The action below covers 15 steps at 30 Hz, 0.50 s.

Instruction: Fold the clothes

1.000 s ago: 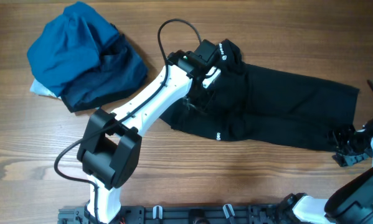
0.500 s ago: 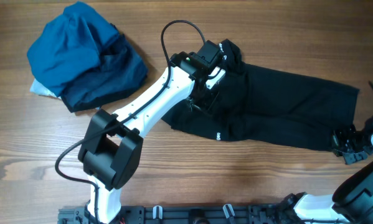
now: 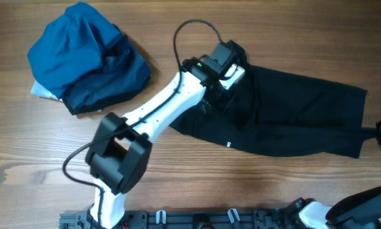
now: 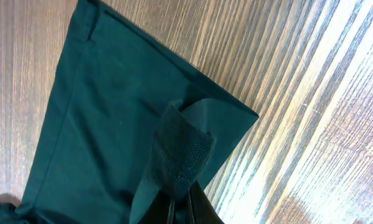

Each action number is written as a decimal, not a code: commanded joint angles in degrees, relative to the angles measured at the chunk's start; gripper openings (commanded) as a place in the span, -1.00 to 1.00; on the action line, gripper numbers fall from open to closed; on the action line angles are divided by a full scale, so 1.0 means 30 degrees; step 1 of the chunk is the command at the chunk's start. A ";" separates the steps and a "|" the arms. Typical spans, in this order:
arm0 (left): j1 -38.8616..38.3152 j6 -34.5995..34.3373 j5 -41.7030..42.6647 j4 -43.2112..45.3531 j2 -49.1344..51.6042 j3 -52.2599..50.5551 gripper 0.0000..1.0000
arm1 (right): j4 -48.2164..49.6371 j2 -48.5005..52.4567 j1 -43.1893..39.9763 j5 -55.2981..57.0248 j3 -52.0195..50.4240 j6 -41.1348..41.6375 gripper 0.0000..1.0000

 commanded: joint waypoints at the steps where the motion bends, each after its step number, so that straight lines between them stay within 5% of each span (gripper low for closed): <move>1: -0.1093 -0.0036 0.1800 0.1202 0.1501 -0.0095 0.68 | -0.0168 -0.0044 -0.0007 0.0197 0.0168 -0.0408 -0.92; 7: -0.2645 -0.0036 0.0918 0.2623 0.2586 -0.0095 0.54 | -0.0423 0.0066 0.0102 0.2892 -0.0656 0.0131 -0.91; 11: -0.2696 -0.0036 0.0270 0.2484 0.2798 -0.0095 -0.08 | 0.1042 0.0189 0.0095 0.6652 -0.1632 0.1319 -0.90; 15: -0.2623 -0.0036 0.0270 0.2426 0.2798 -0.0095 -0.25 | 0.0874 0.0605 0.0124 0.7431 -0.1676 0.1603 -0.91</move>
